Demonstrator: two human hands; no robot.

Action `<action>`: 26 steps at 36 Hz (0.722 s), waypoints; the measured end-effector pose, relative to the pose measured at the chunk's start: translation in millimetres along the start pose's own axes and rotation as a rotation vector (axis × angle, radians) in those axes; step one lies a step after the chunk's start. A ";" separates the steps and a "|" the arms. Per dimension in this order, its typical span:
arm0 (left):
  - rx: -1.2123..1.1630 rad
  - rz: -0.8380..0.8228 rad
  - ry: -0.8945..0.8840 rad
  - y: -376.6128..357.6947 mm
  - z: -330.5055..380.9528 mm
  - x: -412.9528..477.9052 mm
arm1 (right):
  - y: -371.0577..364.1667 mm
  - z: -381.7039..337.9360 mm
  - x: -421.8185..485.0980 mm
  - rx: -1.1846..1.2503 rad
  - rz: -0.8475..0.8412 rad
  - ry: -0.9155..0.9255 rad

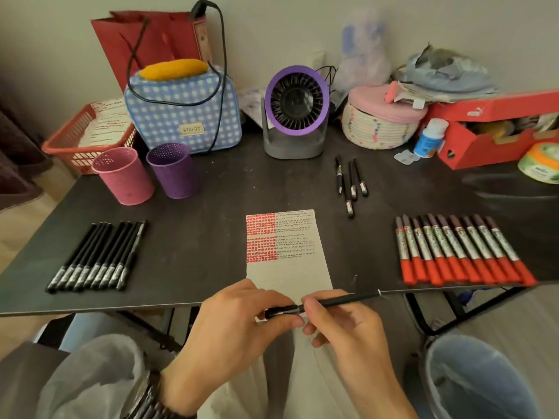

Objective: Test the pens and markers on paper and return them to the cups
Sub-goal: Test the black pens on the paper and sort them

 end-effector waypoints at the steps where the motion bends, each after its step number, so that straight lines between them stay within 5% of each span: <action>1: -0.010 -0.013 0.004 -0.9 -1.0 2.0 | 0.9 0.1 1.0 0.011 0.010 0.003; 6: -0.116 -0.108 0.039 -12.1 -12.2 4.2 | 0.8 7.6 1.9 0.040 0.050 0.019; 12: -0.151 0.013 0.249 17.0 -77.5 -6.0 | 74.9 2.3 19.7 0.132 0.431 0.087; 19: -0.341 0.096 0.264 7.7 -85.8 21.9 | 47.1 0.9 47.4 0.050 0.251 0.062; 26: -0.178 0.024 0.203 -30.7 -69.3 59.2 | 27.3 -0.6 88.1 -0.029 0.178 0.036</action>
Point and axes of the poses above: each hand's wrist, its own x-axis towards the middle knuckle, its own y-axis out of the back of the hand, z = x × y, the point moved 4 cm from there along x, towards the middle knuckle, and after that the axes turned 3 degrees about y, right-handed, at the moved point
